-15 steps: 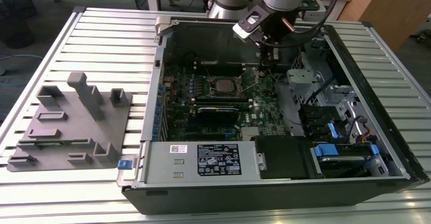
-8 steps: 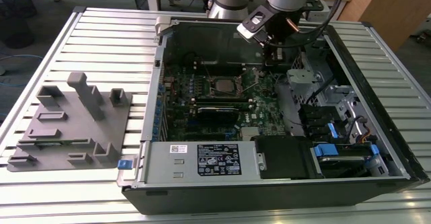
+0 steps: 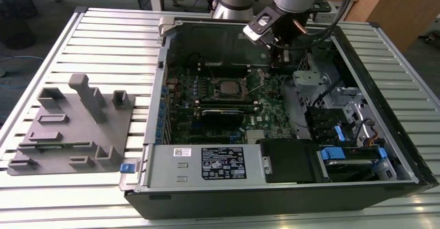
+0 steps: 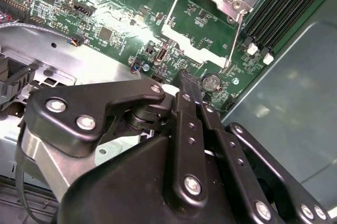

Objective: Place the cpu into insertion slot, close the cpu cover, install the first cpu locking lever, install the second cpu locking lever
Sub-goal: 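Close the cpu cover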

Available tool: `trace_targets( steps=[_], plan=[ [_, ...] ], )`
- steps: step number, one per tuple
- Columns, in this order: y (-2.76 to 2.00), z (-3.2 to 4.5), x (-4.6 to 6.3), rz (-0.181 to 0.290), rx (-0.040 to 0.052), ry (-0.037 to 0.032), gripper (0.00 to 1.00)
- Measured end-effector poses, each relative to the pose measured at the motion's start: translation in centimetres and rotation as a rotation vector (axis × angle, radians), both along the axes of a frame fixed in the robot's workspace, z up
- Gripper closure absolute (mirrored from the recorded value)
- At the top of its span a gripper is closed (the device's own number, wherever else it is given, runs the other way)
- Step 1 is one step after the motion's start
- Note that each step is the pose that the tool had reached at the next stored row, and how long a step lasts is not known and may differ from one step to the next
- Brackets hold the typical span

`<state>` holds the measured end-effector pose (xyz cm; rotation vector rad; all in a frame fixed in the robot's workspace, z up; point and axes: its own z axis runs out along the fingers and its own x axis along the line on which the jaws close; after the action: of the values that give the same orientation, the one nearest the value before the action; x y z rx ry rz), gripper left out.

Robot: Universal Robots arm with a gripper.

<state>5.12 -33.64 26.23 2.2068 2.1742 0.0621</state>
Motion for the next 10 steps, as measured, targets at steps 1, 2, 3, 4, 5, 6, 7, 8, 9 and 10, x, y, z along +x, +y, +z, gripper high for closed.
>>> trace_targets(
  steps=[1,2,3,4,5,6,7,8,9,10],
  plan=[
    [0.0,-0.14,0.0,0.0,0.0,0.0,0.89],
    [0.0,-0.32,0.0,0.0,0.0001,0.0,0.89],
    [0.0,-0.49,0.0,0.0,0.0001,0.0,0.89],
    [0.0,-0.67,0.0,0.0,0.0001,0.0,0.89],
    [0.0,-0.85,0.0,0.0,0.0,0.0,0.89],
    [0.0,-1.03,0.0,0.0,-0.0001,0.0,0.89],
    [0.0,-1.22,0.0,0.0,0.0,0.0,0.89],
    [0.0,-1.4,0.0,0.0,0.0001,0.0,0.89],
    [0.0,-1.59,0.0,0.0,0.0002,-0.0001,0.89],
    [0.0,-1.76,0.0,0.0,0.0001,0.0,0.89]
  ],
)
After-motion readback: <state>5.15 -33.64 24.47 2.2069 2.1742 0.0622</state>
